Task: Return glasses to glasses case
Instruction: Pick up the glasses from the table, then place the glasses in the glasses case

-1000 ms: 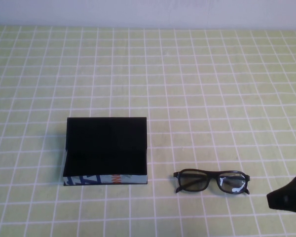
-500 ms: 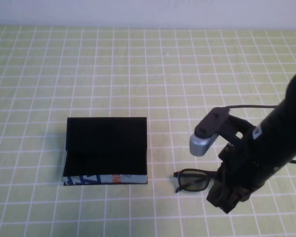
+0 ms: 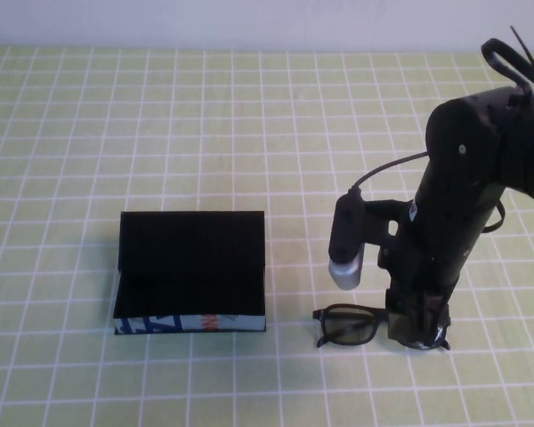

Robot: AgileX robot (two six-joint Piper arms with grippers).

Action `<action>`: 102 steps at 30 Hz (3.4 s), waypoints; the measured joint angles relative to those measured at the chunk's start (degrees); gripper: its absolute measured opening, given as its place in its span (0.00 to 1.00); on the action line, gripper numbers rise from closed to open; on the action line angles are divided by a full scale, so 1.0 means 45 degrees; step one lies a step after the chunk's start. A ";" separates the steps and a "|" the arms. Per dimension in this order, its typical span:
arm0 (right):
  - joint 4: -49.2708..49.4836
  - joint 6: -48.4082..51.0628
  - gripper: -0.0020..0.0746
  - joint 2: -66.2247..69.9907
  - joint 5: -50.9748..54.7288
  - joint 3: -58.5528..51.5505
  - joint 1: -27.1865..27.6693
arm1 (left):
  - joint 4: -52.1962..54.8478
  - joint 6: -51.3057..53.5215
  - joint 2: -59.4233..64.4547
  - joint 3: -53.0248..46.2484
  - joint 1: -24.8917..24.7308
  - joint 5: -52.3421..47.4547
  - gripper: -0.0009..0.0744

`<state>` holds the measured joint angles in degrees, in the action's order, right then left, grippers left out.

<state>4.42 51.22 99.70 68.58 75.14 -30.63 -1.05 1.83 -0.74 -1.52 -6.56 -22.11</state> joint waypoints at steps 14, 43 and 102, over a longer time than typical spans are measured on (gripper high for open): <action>-0.0210 0.2083 0.56 0.1063 -0.1292 0.0093 0.0000 | 0.0000 0.0000 0.0000 0.0000 0.0000 0.0000 0.01; -0.0342 0.2908 0.50 0.2381 -0.1501 0.0554 0.0157 | 0.0000 0.0000 0.0000 0.0000 0.0204 0.0000 0.01; -0.1311 -0.1490 0.10 0.6413 0.0377 1.0146 -0.4520 | 0.0000 0.0000 0.0000 0.0000 0.0204 0.0000 0.01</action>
<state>-1.48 44.51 128.56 70.28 120.79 -50.97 -1.05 1.83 -0.74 -1.52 -5.64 -22.11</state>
